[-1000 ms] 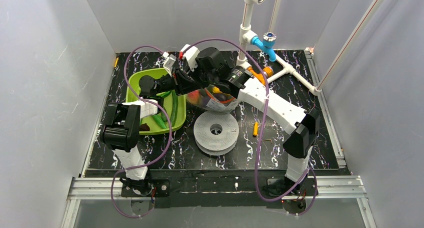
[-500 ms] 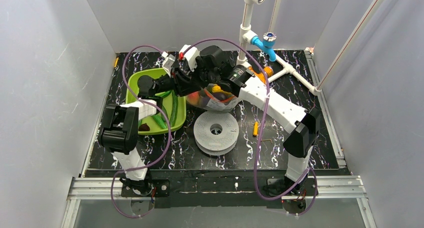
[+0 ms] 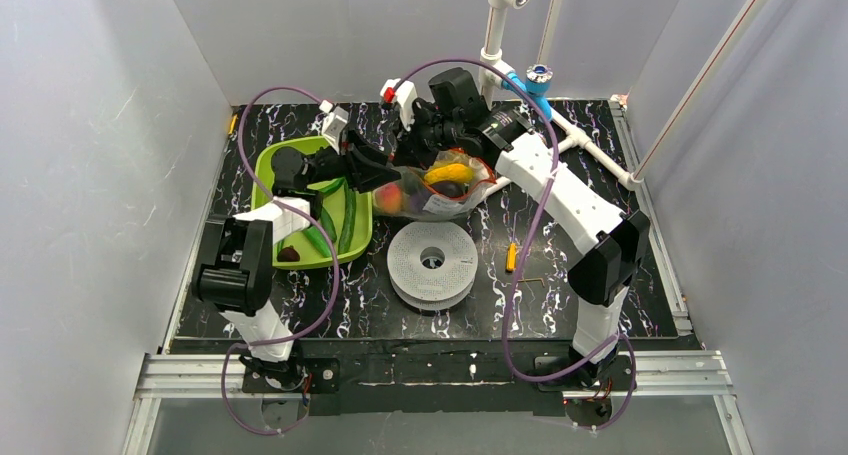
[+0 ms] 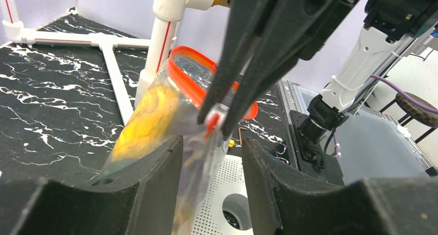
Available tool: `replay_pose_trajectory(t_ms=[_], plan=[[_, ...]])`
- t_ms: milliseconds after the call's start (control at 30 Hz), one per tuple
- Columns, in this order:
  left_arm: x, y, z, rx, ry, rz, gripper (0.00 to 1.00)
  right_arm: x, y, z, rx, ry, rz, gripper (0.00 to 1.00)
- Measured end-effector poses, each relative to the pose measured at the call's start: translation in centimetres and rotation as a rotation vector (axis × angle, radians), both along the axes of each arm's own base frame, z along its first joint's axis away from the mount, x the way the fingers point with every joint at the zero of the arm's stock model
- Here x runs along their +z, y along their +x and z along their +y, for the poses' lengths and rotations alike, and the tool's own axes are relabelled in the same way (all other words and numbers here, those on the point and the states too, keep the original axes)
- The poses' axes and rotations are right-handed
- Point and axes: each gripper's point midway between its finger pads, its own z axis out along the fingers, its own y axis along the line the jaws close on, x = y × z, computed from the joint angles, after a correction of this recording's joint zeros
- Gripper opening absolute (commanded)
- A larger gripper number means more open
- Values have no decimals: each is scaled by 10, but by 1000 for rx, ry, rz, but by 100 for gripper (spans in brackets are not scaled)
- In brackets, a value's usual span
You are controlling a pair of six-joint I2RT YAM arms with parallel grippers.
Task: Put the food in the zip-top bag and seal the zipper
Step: Zip the zipper food storage bag at the center of the board.
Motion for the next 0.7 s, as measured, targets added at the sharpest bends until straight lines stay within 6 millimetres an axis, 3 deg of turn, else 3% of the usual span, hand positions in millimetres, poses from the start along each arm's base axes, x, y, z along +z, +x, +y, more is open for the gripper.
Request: replay_pose_trajectory(t_ms=[100,233,400,533,700], plan=[[0,5,-2,-6,-3,3,43,-1,-6,1,30,2,30,1],[1,3,-10,-42,6,-7,21,-1,-5,1,40,-2,36,1],[1,-2,-15,-79,12,-31,19,-2,-1,-1,39,-6,50,1],[-1,-4,-15,-88,15,-38,0,-4,-2,0,48,-10,62,1],[-3,-5,-15,-101,22,-40,0,-4,-1,-2,48,-14,65,1]])
